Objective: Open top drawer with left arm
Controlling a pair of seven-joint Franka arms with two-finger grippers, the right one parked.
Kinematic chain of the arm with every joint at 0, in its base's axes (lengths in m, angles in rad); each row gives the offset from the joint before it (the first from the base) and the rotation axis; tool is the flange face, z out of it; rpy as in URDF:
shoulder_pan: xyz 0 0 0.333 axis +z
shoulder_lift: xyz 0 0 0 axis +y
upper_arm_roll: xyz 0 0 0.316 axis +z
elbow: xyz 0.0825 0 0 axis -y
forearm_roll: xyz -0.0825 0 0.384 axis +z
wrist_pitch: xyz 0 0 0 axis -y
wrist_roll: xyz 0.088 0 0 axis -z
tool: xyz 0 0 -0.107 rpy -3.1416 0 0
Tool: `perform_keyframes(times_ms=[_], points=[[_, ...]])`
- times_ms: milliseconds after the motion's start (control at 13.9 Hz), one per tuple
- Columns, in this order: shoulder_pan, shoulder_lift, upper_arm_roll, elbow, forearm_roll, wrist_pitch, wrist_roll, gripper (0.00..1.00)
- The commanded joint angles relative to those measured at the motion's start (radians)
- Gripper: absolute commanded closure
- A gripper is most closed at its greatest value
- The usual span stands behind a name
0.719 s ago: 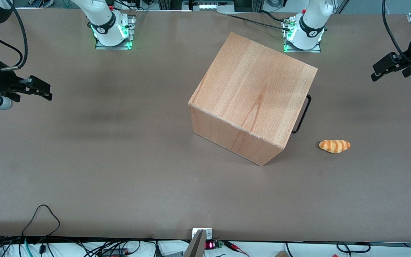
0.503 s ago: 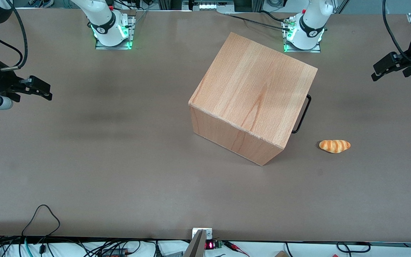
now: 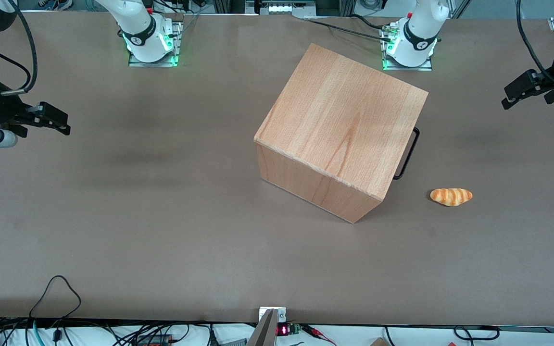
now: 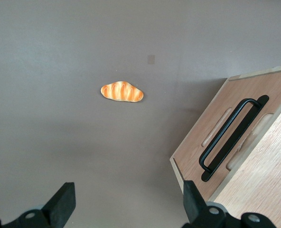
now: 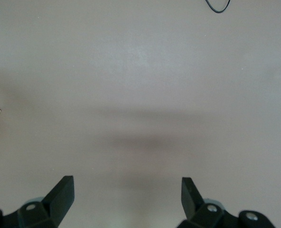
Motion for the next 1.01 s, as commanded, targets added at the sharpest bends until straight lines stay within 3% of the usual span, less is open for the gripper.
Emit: perform_keyframes(times_ms=[0, 934], points=[[-0.004, 0.010, 0.001, 0.014, 0.017, -0.017, 0.010, 0.00], [-0.003, 0.052, 0.002, 0.005, 0.015, 0.026, 0.026, 0.00]])
